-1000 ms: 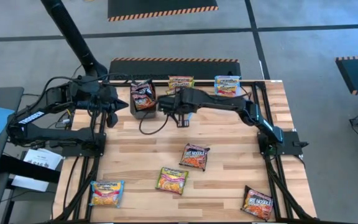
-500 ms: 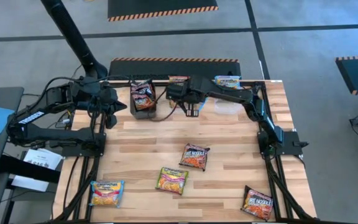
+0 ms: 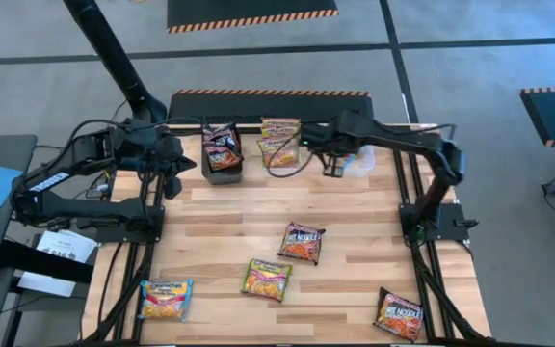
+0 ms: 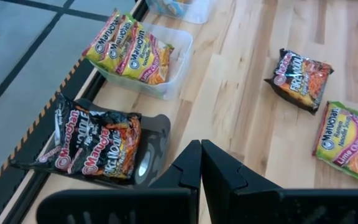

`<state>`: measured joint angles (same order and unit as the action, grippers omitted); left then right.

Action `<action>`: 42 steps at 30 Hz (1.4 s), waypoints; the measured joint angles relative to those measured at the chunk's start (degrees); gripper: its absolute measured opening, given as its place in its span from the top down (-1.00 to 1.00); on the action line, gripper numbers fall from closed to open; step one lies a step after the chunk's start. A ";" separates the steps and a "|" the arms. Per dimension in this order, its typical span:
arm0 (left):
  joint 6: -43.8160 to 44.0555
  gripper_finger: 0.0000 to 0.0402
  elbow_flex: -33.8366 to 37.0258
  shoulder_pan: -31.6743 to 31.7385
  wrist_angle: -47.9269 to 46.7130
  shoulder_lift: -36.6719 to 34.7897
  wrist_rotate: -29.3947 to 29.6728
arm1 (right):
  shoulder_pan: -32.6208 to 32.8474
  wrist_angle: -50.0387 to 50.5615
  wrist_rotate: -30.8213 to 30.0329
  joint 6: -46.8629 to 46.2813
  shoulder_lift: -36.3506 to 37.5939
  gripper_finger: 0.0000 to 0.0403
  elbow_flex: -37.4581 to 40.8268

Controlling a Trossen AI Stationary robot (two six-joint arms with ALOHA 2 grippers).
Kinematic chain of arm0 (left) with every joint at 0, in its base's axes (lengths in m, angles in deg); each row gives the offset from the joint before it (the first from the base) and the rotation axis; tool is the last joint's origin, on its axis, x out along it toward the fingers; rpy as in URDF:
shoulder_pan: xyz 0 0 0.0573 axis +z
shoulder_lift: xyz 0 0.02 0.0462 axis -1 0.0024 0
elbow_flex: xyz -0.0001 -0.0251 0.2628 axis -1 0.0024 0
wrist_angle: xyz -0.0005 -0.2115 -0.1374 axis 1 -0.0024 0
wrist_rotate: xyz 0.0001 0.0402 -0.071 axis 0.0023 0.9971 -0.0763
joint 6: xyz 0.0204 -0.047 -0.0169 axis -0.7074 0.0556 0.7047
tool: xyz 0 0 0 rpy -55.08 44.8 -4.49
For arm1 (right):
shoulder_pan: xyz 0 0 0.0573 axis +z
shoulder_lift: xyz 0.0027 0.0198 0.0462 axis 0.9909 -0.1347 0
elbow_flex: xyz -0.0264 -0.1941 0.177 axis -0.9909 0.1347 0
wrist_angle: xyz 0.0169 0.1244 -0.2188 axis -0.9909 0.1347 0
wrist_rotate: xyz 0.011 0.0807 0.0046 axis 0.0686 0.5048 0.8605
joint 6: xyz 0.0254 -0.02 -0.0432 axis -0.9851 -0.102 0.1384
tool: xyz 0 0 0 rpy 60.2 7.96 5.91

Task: Sort Maruchan noodles
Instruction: Put the blue noodle pack into the right transparent bin

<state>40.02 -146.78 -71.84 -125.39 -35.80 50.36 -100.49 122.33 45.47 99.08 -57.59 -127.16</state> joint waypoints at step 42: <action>11.19 1.00 0.00 0.02 0.20 0.02 1.15 | -15.20 -18.24 -2.91 38.58 2.88 0.86 22.62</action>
<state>51.21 -146.78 -71.82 -125.19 -35.79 51.51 -115.69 104.08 42.56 137.66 -54.71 -104.54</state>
